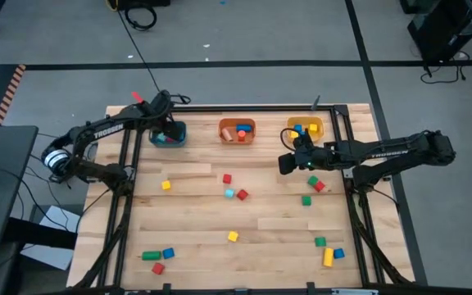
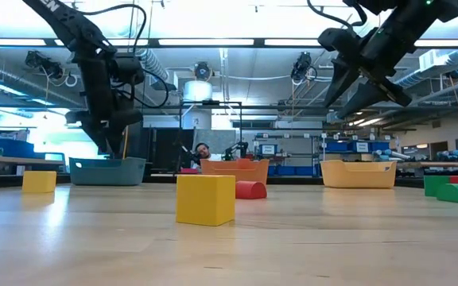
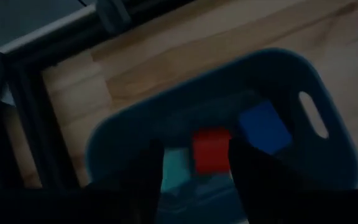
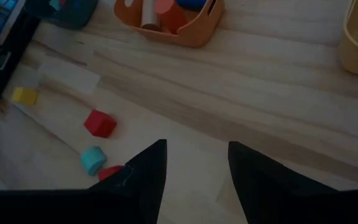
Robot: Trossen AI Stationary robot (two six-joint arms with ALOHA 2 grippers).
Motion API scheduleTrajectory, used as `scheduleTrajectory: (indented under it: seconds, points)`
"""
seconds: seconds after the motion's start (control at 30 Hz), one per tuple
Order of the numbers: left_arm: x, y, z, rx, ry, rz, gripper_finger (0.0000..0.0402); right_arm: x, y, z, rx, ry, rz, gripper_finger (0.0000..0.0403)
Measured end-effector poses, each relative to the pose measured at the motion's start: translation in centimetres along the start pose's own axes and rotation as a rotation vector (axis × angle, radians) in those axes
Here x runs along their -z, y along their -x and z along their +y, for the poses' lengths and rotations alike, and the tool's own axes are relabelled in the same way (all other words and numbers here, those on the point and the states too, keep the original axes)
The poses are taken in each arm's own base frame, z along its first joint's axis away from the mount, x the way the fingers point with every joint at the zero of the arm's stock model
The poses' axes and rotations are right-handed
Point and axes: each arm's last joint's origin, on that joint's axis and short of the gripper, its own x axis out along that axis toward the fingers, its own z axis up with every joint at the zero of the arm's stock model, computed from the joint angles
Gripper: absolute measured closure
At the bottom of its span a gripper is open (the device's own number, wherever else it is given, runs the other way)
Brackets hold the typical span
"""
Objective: Sort blocks by size
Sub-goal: Put the red half-circle block into the blue bin, then put the green cube block into the yellow bin
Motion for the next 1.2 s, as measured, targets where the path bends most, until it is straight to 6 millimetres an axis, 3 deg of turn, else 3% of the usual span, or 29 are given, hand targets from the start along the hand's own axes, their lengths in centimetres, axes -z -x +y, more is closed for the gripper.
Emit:
scheduleTrajectory:
  seconds: [0.3, 0.57, 0.87, 1.2]
  points:
    - [-0.9, 0.2, 0.0, -0.044, -0.009, -0.079, 0.0209, 0.1, 0.0, 0.0, -0.008, 0.001, 0.017, 0.0218]
    - [-3.0, 2.7, -0.7, 0.073, -0.023, -0.153, 0.0209, 0.1, 0.0, 0.0, -0.009, 0.091, 0.017, 0.0218]
    - [-2.5, 9.2, -4.7, 0.267, -0.170, -0.454, 0.0214, 0.5, 0.0, -0.8, 0.072, 0.194, 0.064, 0.0215]
    - [-0.4, 11.8, -8.7, 0.433, -0.294, -0.547, 0.0215, 1.6, 0.7, -3.3, 0.275, 0.252, 0.276, 0.0162]
